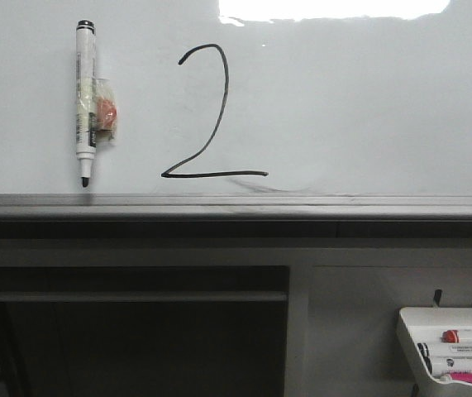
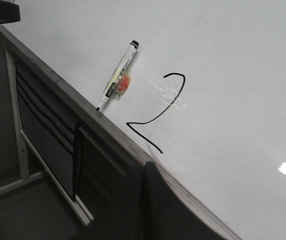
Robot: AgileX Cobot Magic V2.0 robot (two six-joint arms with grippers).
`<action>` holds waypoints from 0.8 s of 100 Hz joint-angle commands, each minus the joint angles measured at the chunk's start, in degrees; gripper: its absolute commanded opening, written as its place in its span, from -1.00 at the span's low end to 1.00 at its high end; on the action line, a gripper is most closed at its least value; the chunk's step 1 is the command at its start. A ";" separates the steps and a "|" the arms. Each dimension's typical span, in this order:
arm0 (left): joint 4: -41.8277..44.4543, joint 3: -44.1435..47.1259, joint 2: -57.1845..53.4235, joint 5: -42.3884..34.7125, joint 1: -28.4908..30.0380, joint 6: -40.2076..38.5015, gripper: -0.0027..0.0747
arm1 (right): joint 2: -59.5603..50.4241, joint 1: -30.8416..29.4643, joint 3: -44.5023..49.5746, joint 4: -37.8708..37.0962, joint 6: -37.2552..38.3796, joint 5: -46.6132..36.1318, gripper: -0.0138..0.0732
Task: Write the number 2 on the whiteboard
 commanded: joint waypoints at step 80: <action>15.82 4.10 -23.38 18.58 34.94 -0.26 -0.98 | 0.25 -0.33 -1.43 0.00 -0.06 -4.39 -0.82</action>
